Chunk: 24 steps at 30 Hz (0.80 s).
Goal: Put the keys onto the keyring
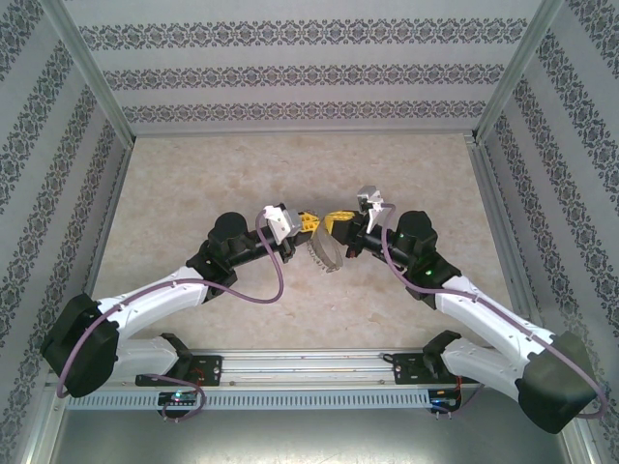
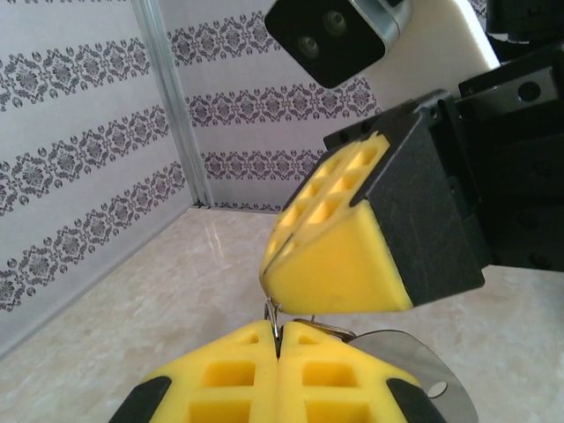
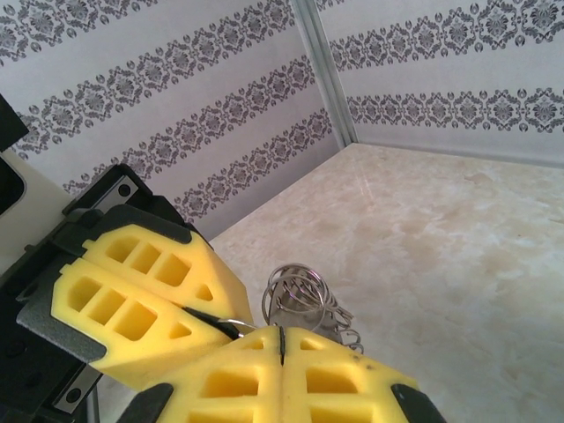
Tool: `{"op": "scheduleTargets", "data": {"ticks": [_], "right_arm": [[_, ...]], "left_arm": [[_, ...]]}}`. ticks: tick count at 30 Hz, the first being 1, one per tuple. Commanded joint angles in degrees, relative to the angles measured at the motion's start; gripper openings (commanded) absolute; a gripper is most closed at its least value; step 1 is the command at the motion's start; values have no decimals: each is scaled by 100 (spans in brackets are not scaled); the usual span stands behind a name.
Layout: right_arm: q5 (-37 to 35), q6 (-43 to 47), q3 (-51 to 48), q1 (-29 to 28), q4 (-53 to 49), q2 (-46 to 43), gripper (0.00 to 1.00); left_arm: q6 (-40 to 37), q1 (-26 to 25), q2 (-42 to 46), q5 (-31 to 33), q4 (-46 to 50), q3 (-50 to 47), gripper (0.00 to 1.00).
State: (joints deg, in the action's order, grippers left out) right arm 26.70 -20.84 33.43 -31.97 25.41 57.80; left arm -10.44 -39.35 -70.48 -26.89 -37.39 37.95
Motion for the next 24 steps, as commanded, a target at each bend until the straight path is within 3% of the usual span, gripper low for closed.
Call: {"op": "scheduleTargets", "data": {"ticks": [1,10,12,14,24], "right_arm": [[-6,-67,-83,136,152,56,0],[498,-275,-68,255,61,210,1],[477,-356,-124,348,39,140,17],[425,-468,-207,480,16,2,27],[543,-858,-302,793,96,-386,33]], "left_arm": [[194,-134,13,-165,-815,-58,0],[421,-134,-210,-97,-1225,-74,0],[513,-134,-262,-64,-1361,-95,0],[583,-134,-303,-32,-1470,-124,0],[1064,-8,-377,-149,-1922,-247,0]]}}
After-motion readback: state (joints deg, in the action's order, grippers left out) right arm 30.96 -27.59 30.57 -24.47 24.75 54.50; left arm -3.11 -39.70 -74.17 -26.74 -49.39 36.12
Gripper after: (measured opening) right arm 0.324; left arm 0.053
